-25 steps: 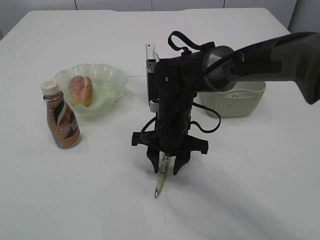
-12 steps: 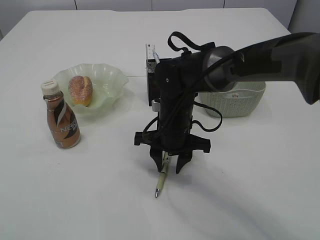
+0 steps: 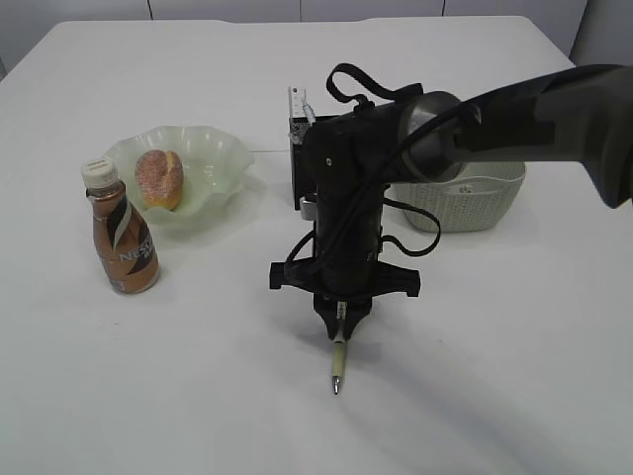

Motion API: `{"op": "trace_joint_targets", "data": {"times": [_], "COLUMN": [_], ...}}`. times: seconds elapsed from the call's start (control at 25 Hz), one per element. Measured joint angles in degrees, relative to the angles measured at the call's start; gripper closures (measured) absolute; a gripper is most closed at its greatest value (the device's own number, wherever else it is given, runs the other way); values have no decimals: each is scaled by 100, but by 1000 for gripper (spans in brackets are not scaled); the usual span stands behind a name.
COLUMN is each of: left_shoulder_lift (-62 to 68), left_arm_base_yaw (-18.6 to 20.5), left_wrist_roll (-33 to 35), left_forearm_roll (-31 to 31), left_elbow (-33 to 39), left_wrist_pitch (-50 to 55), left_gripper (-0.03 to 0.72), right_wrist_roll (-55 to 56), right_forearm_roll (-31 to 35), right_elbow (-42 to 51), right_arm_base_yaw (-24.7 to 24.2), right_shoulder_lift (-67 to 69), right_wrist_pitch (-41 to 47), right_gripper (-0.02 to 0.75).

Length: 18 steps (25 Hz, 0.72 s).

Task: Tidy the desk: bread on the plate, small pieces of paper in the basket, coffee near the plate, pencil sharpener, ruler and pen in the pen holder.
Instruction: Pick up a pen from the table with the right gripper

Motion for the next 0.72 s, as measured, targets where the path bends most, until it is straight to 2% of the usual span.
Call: {"op": "trace_joint_targets", "data": {"times": [0.32,0.48,0.72], "left_shoulder_lift": [-7,-7,-7], "left_arm_base_yaw": [0,0,0], "left_wrist_roll": [0,0,0], "left_forearm_roll": [-21,-21,-21], "left_elbow": [0,0,0], "left_wrist_pitch": [0,0,0], "left_gripper": [308,308,308], "right_wrist_roll": [-227,-931,-2081], "right_forearm_roll": [-303,-380,-394], "right_elbow": [-69,-397,-567], "right_arm_base_yaw": [0,22,293], "right_shoulder_lift": [0,0,-49], "right_wrist_pitch": [248,720,840], "right_gripper": [669,669,669]}}
